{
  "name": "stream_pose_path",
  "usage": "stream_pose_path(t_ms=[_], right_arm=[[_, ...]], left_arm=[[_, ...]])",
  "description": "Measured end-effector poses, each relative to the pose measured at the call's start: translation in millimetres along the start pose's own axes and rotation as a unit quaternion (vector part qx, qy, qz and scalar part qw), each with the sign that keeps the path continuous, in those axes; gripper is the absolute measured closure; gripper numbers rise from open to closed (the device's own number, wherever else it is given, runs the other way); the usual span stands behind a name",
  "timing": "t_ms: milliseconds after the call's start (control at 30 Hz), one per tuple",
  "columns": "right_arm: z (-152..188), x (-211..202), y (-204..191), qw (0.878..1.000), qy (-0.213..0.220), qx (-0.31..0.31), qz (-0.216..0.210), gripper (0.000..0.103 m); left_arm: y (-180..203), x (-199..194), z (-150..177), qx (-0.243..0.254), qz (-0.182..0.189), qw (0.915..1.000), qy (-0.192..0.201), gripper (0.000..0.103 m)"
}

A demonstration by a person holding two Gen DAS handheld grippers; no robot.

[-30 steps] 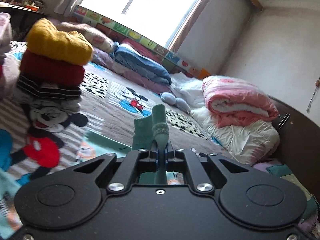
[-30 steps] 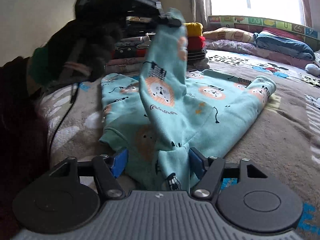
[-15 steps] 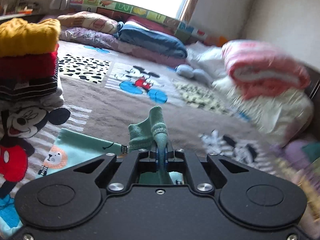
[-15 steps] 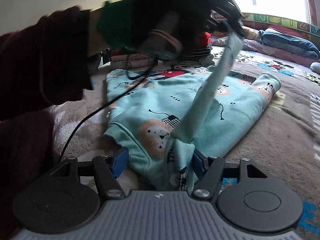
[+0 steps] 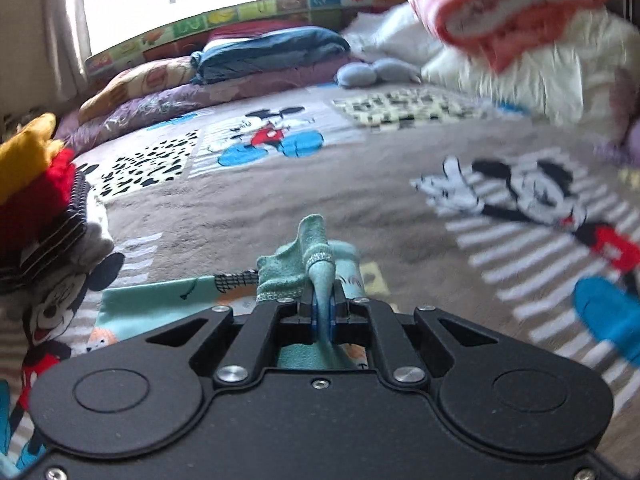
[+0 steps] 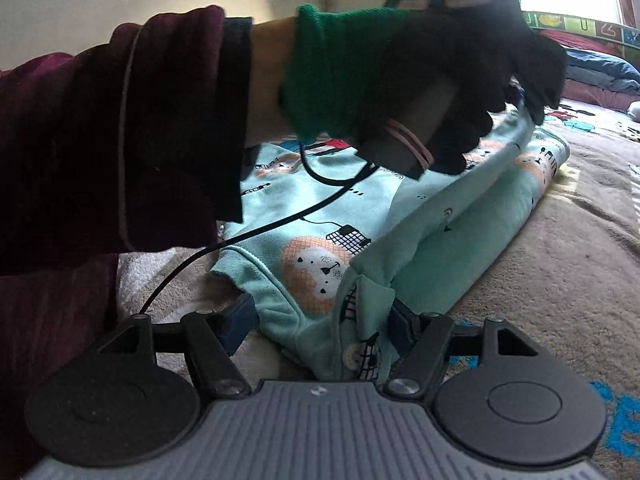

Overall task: Fold clothes
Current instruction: 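Lay the sleeve flat on the body and press it with the left gripper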

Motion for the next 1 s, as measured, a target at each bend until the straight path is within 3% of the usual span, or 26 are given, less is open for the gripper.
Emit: stream_pose_path(t_ms=[167, 233, 267, 300, 333, 433, 500, 533, 667, 767, 933, 1000], right_arm=[[0, 2, 1, 1.000, -0.001, 0.004, -0.001, 0.032], [0, 2, 3, 1.000, 0.001, 0.009, -0.004, 0.032], [0, 2, 4, 1.000, 0.002, 0.012, -0.006, 0.032], [0, 2, 6, 1.000, 0.003, 0.019, -0.008, 0.032], [-1, 1, 9, 0.999, 0.007, 0.031, -0.013, 0.033], [-3, -6, 19, 0.997, 0.020, 0.074, -0.027, 0.033], [-4, -10, 22, 0.995, 0.025, 0.091, -0.032, 0.033], [-4, -11, 23, 0.994, 0.026, 0.097, -0.034, 0.033], [-6, -16, 20, 0.995, 0.026, 0.091, -0.028, 0.033], [-7, -30, 21, 0.997, 0.031, 0.076, -0.005, 0.035], [-16, -34, 40, 0.989, 0.085, 0.119, -0.014, 0.035], [-15, -23, 39, 0.990, 0.075, 0.119, -0.022, 0.036]], left_arm=[[9, 24, 11, 0.018, 0.005, 0.9992, -0.034, 0.098], [3, 30, 10, 0.002, 0.026, 0.9983, -0.053, 0.086], [-7, 25, 5, -0.039, 0.049, 0.9966, -0.053, 0.081], [-18, 19, 0, -0.078, 0.070, 0.9931, -0.052, 0.061], [-29, 13, -3, -0.097, 0.083, 0.9909, -0.044, 0.055], [-59, -6, -8, -0.133, 0.115, 0.9841, -0.021, 0.055], [-69, -14, -7, -0.132, 0.128, 0.9829, -0.015, 0.059], [-67, -14, -5, -0.115, 0.127, 0.9851, -0.014, 0.069], [-49, -15, 3, -0.044, 0.131, 0.9903, -0.013, 0.073], [-34, -3, 5, 0.004, 0.106, 0.9942, -0.015, 0.073], [-60, 16, 10, -0.082, 0.105, 0.9900, -0.047, 0.073], [-61, 22, 14, -0.093, 0.120, 0.9864, -0.063, 0.073]])
Point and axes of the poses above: each gripper's, at about its wrist camera, not at the fingertips, and x roughly the way its jaws point, y to its right, z to its underside, the point moved 6 cm from there along x, roughly the way its jaws point, and after that the axes turned 5 degrees about -z, right-handed, at the moved point
